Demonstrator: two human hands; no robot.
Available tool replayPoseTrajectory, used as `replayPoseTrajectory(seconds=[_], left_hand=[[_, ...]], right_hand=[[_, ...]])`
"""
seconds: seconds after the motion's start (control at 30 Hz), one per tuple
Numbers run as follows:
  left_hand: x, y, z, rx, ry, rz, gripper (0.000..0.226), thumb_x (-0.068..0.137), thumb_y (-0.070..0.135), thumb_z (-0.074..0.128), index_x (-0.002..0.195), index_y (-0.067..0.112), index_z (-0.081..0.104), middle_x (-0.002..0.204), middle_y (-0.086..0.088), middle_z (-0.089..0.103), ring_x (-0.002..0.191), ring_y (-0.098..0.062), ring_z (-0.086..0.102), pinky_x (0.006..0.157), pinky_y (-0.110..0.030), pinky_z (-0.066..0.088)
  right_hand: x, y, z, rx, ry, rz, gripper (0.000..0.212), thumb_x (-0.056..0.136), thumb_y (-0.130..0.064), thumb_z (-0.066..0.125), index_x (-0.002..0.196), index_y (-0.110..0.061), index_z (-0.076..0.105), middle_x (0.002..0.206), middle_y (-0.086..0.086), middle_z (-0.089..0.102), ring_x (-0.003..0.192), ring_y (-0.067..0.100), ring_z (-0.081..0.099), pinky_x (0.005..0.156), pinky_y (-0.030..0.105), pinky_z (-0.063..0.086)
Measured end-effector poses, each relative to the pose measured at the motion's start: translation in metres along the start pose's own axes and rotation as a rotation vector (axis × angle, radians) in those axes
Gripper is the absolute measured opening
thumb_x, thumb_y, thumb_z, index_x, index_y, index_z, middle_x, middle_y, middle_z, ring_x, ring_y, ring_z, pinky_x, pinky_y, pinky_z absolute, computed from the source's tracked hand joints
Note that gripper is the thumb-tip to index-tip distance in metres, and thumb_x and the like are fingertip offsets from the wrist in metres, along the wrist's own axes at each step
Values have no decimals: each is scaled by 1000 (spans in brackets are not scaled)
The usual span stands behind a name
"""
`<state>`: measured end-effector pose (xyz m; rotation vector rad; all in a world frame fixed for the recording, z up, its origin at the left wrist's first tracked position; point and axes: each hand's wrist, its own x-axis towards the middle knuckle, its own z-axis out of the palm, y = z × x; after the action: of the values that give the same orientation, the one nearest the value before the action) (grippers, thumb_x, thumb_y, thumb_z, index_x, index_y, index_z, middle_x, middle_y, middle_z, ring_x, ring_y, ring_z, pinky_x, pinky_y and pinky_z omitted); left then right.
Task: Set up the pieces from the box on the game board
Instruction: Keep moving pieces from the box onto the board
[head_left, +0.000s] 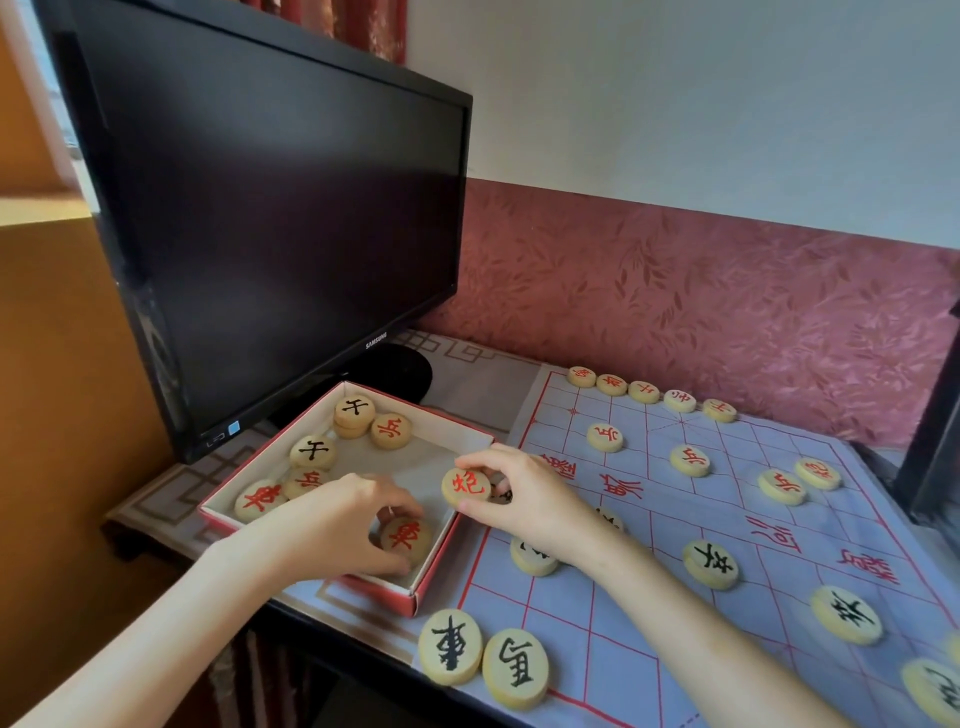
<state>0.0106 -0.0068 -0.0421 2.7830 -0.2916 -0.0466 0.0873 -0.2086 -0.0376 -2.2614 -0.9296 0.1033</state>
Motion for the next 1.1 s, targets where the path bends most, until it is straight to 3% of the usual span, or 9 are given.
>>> replayPoseTrajectory(seconds=[0.2,0.4,0.5,0.57,0.67,0.8,0.87,1.0,1.1], left_hand=[[1,-1,3,-9,13,-22,53,71,49,71,120,38,53,116,18,54,103,0,50,88,-15,45],[5,-2,3,-61,162,-75,52,70,42,74,117,35,55,110,17,55,95,0,53,76,-5,40],[10,-2,1,-74,248,-92,53,69,41,75,118,33,55,113,14,54,96,-3,54,82,-14,45],[12,0,1,-95,297,-80,52,68,39,76,116,32,56,112,14,54,95,-2,54,77,-6,42],[16,5,2,-141,349,-47,49,68,32,78,113,30,59,108,13,54,93,-2,55,67,1,39],[22,16,5,-201,383,-3,48,67,28,79,111,28,60,103,11,55,91,-3,56,75,-6,43],[27,23,6,-218,392,28,47,66,26,80,109,27,61,100,10,56,91,-5,58,78,-11,48],[38,36,7,-235,407,77,47,66,22,80,109,24,61,100,10,56,91,-4,56,75,-2,43],[49,48,6,-223,411,108,47,67,27,79,110,27,61,103,10,57,92,-5,57,80,-13,46]], right_hand=[[2,4,1,21,-25,20,45,82,-31,69,124,-22,58,119,-8,57,107,6,55,90,19,44],[0,4,-1,37,-10,22,49,79,-27,72,126,-22,56,118,-10,57,103,0,53,79,7,39],[-5,5,-7,69,10,14,44,80,-25,71,123,-23,57,108,-18,55,87,-18,50,74,3,36],[-8,8,-14,88,34,26,42,80,-23,71,120,-24,59,104,-18,56,79,-22,48,71,0,35],[-13,15,-27,86,63,54,41,79,-21,72,118,-26,59,106,-13,59,87,-13,52,76,3,39],[-24,26,-39,98,86,85,45,79,-21,73,121,-26,58,111,-10,62,101,-3,54,84,8,41],[-31,31,-46,92,93,104,44,79,-21,73,121,-26,58,110,-10,61,101,-2,54,83,7,40],[-44,37,-58,99,108,139,45,81,-22,71,123,-28,57,102,-21,56,89,-7,53,78,6,38],[-52,43,-66,112,131,174,45,80,-23,71,122,-31,56,103,-20,57,91,-4,54,81,10,42]])
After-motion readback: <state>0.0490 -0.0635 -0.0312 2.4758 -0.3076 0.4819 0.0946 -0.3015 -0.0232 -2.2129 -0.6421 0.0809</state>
